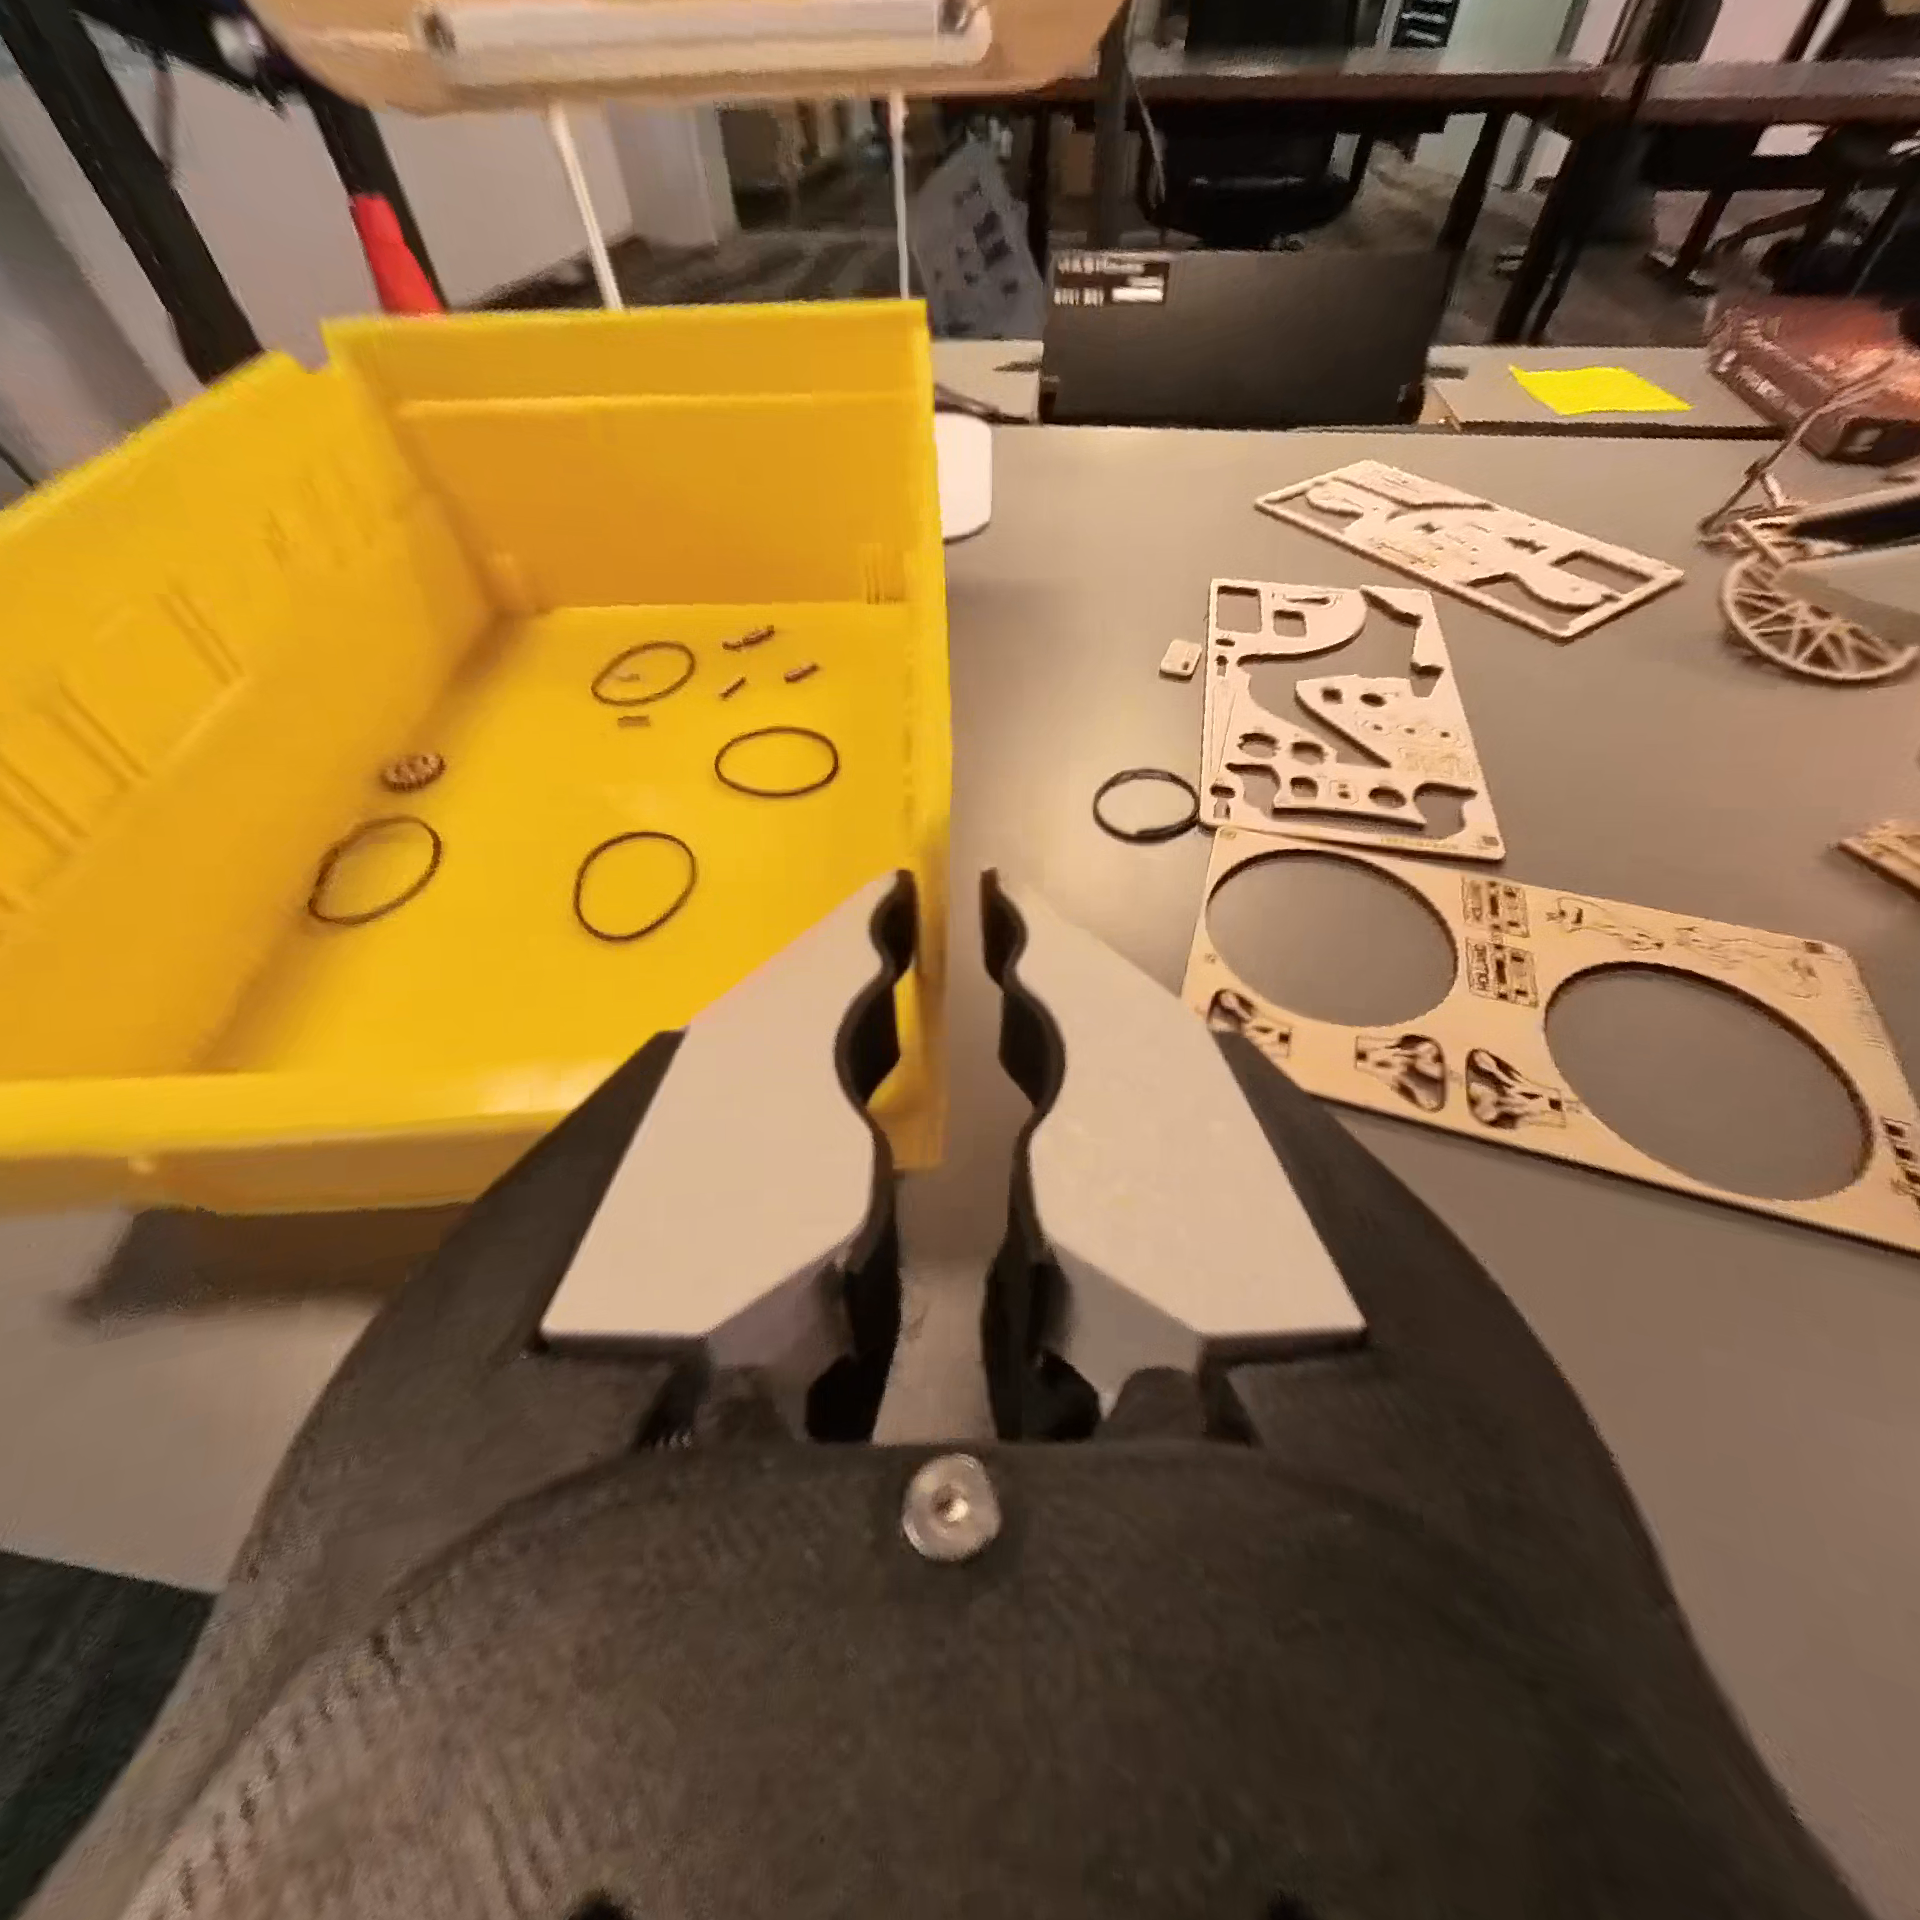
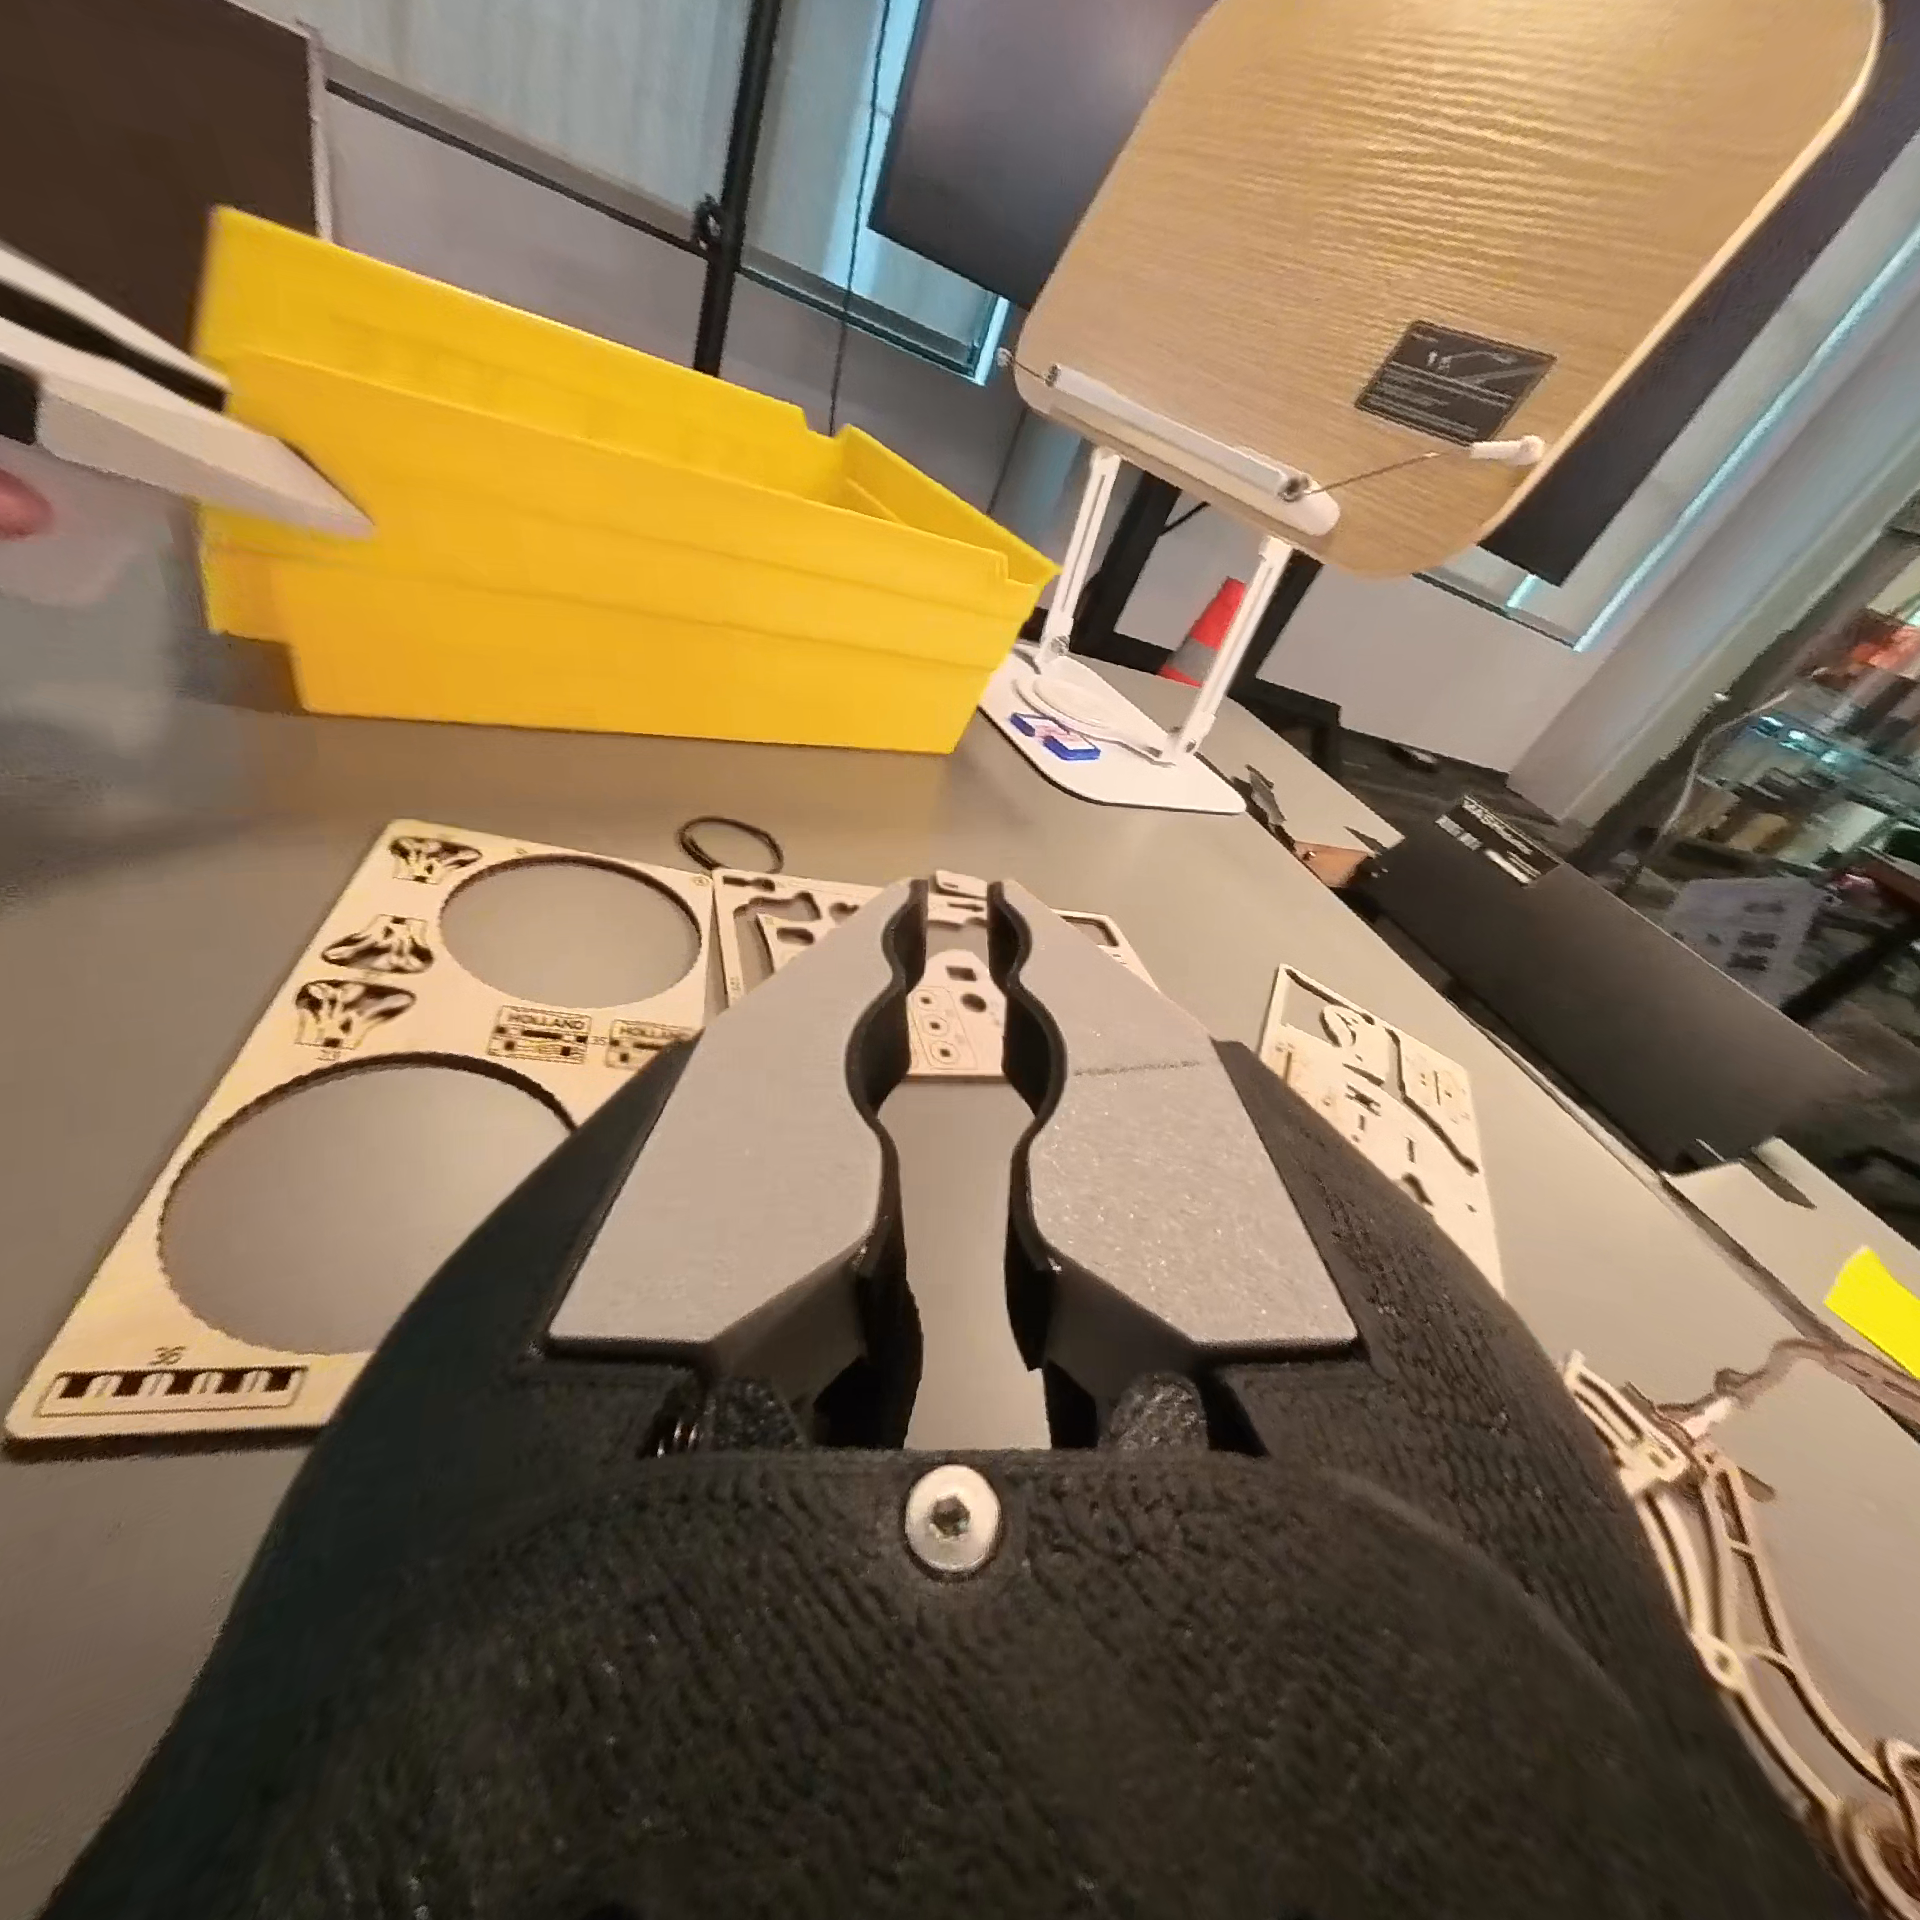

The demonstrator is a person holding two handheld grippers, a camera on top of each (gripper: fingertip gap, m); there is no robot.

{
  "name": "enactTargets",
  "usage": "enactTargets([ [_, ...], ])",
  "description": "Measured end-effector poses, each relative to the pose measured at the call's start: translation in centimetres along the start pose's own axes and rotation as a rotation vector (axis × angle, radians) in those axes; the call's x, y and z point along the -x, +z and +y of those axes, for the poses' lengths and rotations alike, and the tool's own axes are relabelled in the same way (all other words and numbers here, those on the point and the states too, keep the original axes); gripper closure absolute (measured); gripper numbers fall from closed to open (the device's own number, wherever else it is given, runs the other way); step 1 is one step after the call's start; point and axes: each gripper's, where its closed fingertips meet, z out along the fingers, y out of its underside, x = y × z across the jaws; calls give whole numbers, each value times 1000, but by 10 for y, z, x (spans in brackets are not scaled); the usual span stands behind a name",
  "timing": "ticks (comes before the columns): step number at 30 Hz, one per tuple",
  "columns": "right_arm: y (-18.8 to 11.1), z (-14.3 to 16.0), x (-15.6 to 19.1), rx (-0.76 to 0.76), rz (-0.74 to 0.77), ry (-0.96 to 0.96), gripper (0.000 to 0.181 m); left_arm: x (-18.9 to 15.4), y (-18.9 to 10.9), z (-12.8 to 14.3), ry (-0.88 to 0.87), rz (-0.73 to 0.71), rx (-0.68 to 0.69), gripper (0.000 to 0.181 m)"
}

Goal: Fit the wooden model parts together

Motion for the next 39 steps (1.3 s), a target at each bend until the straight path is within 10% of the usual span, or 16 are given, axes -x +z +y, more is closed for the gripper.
enactTargets([
  [8,2,9,-6,62,61,-59,174,-41,15,-15,167,-136,-96,177],
  [39,5,13,1,102,42,-113,176,-34,17,-15,98,-113,-98,180],
])
